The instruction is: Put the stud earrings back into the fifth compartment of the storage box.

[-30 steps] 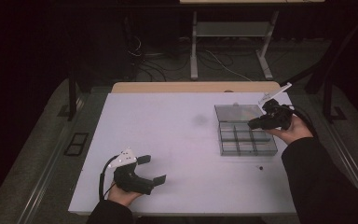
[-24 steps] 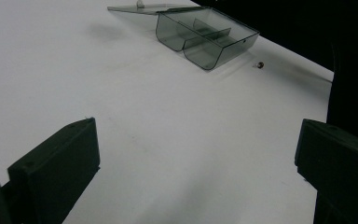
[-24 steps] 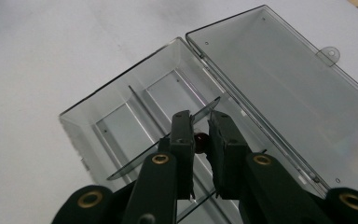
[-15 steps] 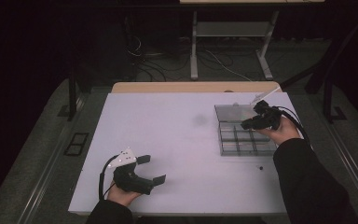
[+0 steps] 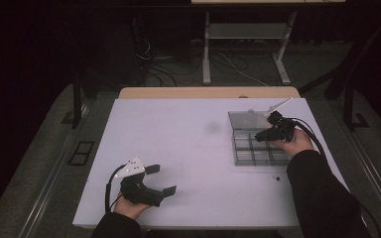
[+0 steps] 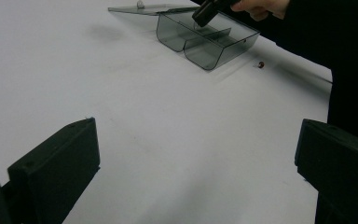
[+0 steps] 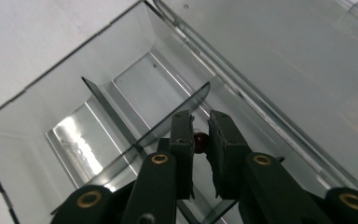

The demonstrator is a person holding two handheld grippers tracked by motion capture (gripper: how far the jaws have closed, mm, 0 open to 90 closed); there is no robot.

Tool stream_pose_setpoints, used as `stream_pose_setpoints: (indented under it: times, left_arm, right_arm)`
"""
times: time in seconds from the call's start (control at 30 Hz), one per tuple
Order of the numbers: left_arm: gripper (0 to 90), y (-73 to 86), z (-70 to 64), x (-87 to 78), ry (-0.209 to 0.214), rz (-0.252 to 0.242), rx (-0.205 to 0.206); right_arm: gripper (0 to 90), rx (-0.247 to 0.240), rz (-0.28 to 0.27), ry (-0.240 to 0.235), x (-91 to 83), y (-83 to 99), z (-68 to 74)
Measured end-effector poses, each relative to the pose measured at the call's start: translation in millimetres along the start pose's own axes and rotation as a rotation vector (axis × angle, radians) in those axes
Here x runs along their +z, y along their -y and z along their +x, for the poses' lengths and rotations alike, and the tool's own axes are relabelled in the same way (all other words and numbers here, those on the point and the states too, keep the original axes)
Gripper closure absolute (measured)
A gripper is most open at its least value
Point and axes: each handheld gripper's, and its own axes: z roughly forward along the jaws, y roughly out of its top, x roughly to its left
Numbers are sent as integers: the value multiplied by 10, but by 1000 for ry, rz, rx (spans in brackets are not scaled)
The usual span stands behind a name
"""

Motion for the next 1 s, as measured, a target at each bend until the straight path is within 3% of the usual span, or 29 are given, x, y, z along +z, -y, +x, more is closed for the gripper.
stream_pose_setpoints:
  times: [0.3, 0.67, 1.0]
  left_arm:
    - [0, 2, -3, -6, -5, -7, -3]
    - [0, 1, -4, -8, -8, -11, -8]
    - [0, 4, -7, -7, -8, -10, -5]
  right_arm:
    - [700, 17, -20, 19, -63, 47, 16]
    - [510, 29, -109, 22, -441, 90, 193]
    - [364, 33, -148, 31, -725, 184, 340]
